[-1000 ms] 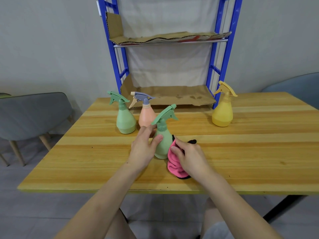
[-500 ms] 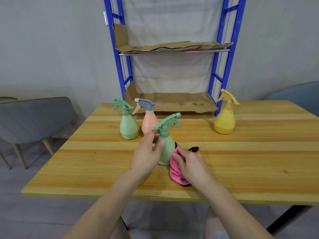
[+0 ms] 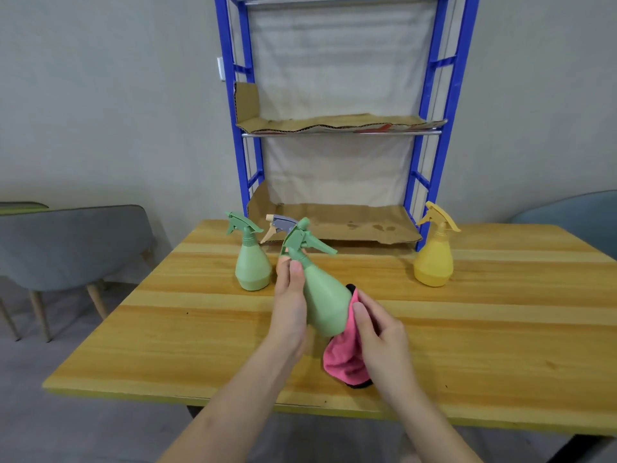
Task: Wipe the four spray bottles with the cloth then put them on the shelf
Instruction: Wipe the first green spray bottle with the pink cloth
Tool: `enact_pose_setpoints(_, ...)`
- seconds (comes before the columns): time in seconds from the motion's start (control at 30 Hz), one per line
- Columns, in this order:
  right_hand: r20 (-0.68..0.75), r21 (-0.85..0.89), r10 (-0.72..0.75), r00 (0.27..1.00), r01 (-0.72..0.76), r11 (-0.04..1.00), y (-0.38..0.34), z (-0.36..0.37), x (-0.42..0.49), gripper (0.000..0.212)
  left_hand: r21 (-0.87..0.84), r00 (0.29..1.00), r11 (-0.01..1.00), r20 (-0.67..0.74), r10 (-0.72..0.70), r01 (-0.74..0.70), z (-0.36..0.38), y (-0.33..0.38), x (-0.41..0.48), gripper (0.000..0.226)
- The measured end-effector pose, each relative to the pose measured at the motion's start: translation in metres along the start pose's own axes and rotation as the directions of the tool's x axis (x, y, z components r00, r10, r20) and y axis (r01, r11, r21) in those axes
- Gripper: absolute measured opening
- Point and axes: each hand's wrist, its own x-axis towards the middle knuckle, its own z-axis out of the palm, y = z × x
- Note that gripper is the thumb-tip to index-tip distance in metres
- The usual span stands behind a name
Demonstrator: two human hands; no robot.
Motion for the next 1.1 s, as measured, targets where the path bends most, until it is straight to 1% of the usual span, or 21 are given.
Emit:
enact_pose_setpoints(0.07,-0.025,0.097,-0.048,0.999,0.050,0.994,-0.006,0.002,-0.003,0.033,-0.037,0.999,0.999,-0.042,-0.008,0.007,0.009,0.001,0.000,0.040)
enact_pose_setpoints(0.1,-0.026,0.085,-0.109,0.994,0.111,0.990,-0.006,0.004,-0.004,0.035,-0.042,0.998,0.999,-0.068,-0.017,0.014,0.012,0.000,0.001,0.044)
enact_pose_setpoints(0.17,-0.014,-0.067,-0.305,0.952,0.303,0.950,-0.001,0.006,-0.004,0.038,-0.032,0.993,0.999,-0.106,-0.045,0.041,0.018,0.001,0.001,0.052)
enact_pose_setpoints(0.23,0.048,-0.241,-0.511,0.858,0.506,0.828,0.009,0.008,-0.001,0.043,-0.008,0.992,0.998,-0.104,-0.068,0.067,0.023,0.001,0.000,0.074)
enact_pose_setpoints(0.3,0.135,-0.326,-0.605,0.784,0.612,0.721,0.012,0.007,0.001,0.045,-0.017,0.993,0.996,-0.084,-0.086,0.085,0.028,0.003,-0.004,0.097)
enact_pose_setpoints(0.33,0.167,-0.343,-0.606,0.778,0.622,0.704,0.011,0.006,0.001,0.047,-0.026,0.993,0.996,-0.084,-0.084,0.082,0.030,0.003,-0.005,0.101)
enact_pose_setpoints(0.4,0.184,-0.333,-0.544,0.819,0.572,0.749,0.007,0.005,-0.002,0.050,-0.031,0.994,0.998,-0.103,-0.049,0.046,0.032,0.006,-0.008,0.097)
enact_pose_setpoints(0.43,0.158,-0.280,-0.482,0.862,0.507,0.815,0.005,0.005,-0.003,0.051,-0.026,0.994,0.999,-0.109,-0.024,0.021,0.033,0.007,-0.007,0.087)
enact_pose_setpoints(0.5,0.085,-0.061,-0.276,0.957,0.281,0.958,-0.005,0.008,-0.006,0.046,-0.002,0.993,0.999,-0.109,0.051,-0.052,0.035,0.011,-0.006,0.066)
enact_pose_setpoints(0.53,0.075,0.056,-0.145,0.987,0.141,0.988,-0.011,0.011,-0.006,0.039,0.008,0.991,0.997,-0.109,0.080,-0.080,0.035,0.011,-0.004,0.065)
enact_pose_setpoints(0.57,0.081,0.157,-0.027,0.996,0.014,0.987,-0.012,0.014,-0.003,0.034,0.014,0.990,0.996,-0.102,0.093,-0.092,0.034,0.010,-0.002,0.064)
enact_pose_setpoints(0.63,0.107,0.213,0.068,0.992,-0.089,0.973,-0.014,0.017,0.000,0.033,0.043,0.989,0.993,-0.099,0.112,-0.108,0.033,0.010,0.002,0.058)
enact_pose_setpoints(0.67,0.117,0.167,0.054,0.992,-0.074,0.983,-0.015,0.017,-0.001,0.033,0.064,0.986,0.991,-0.109,0.122,-0.116,0.034,0.010,0.002,0.053)
enact_pose_setpoints(0.73,0.084,-0.039,-0.144,0.986,0.148,0.988,-0.014,0.015,-0.005,0.040,0.093,0.981,0.985,-0.110,0.157,-0.147,0.037,0.015,0.002,0.045)
enact_pose_setpoints(0.8,0.100,-0.275,-0.409,0.907,0.420,0.865,-0.007,0.011,-0.003,0.049,0.080,0.987,0.989,-0.091,0.134,-0.127,0.041,0.016,0.000,0.038)
enact_pose_setpoints(0.83,0.127,-0.372,-0.501,0.856,0.509,0.776,-0.003,0.010,0.000,0.051,0.072,0.991,0.992,-0.085,0.107,-0.101,0.042,0.016,-0.001,0.038)
enact_pose_setpoints(0.87,0.138,-0.382,-0.529,0.837,0.538,0.752,-0.002,0.009,0.004,0.052,0.066,0.993,0.994,-0.078,0.089,-0.084,0.043,0.017,-0.002,0.040)
enact_pose_setpoints(0.93,0.123,-0.242,-0.470,0.874,0.486,0.840,-0.004,0.011,0.006,0.054,0.054,0.993,0.994,-0.063,0.100,-0.096,0.043,0.021,0.000,0.046)
enact_pose_setpoints(1.0,0.060,0.024,-0.285,0.957,0.284,0.959,-0.008,0.013,0.006,0.054,0.034,0.992,0.993,-0.034,0.119,-0.117,0.042,0.027,0.000,0.052)
enact_pose_setpoints(1.07,0.052,0.246,-0.040,0.998,0.026,0.969,-0.014,0.015,0.007,0.046,-0.021,0.991,0.991,0.016,0.131,-0.131,0.040,0.034,0.001,0.046)
enact_pose_setpoints(1.1,0.054,0.295,0.025,0.998,-0.040,0.955,-0.018,0.016,0.009,0.042,-0.038,0.990,0.989,0.027,0.141,-0.140,0.039,0.037,0.001,0.038)
